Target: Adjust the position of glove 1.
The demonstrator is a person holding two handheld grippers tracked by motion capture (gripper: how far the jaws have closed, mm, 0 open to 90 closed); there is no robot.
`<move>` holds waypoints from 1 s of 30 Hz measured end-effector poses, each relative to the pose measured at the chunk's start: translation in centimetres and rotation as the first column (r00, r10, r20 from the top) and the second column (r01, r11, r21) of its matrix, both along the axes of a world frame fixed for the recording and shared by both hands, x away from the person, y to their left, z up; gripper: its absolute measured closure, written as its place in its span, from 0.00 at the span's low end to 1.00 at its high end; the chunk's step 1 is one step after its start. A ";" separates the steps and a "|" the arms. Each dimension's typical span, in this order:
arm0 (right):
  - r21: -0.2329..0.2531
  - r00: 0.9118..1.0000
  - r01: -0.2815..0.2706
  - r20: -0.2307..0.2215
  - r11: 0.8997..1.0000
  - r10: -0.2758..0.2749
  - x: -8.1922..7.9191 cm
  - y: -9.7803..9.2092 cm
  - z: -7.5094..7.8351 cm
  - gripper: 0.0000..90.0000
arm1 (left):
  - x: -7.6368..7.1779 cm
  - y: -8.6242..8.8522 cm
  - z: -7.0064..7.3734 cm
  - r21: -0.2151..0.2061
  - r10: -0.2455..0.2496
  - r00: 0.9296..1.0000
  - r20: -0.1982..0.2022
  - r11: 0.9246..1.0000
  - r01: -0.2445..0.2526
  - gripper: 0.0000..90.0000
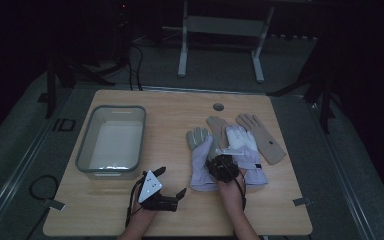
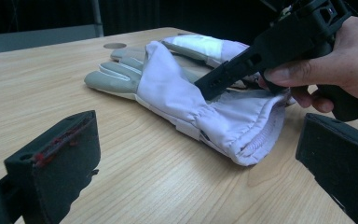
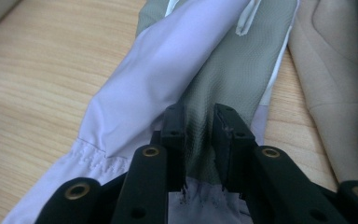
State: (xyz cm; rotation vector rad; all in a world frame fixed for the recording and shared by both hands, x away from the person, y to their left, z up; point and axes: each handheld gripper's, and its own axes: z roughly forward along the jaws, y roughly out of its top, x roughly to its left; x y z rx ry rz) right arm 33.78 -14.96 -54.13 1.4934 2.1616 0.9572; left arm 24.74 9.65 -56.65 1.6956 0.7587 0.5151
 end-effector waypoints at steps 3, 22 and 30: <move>-0.037 0.999 -0.035 0.011 0.999 0.035 0.1 0.4 0.0 0.78 | 0.0 0.0 0.0 0.000 0.001 1.000 0.000 1.000 -0.001 0.00; 0.018 0.989 -0.110 0.106 0.994 0.107 0.9 -2.2 5.9 0.62 | 0.0 0.0 0.0 -0.001 0.000 1.000 -0.002 1.000 0.000 0.00; 0.041 0.991 -0.103 0.095 0.994 0.098 1.9 -5.7 7.1 0.59 | 0.0 0.0 0.0 -0.001 0.003 1.000 -0.004 1.000 -0.003 0.00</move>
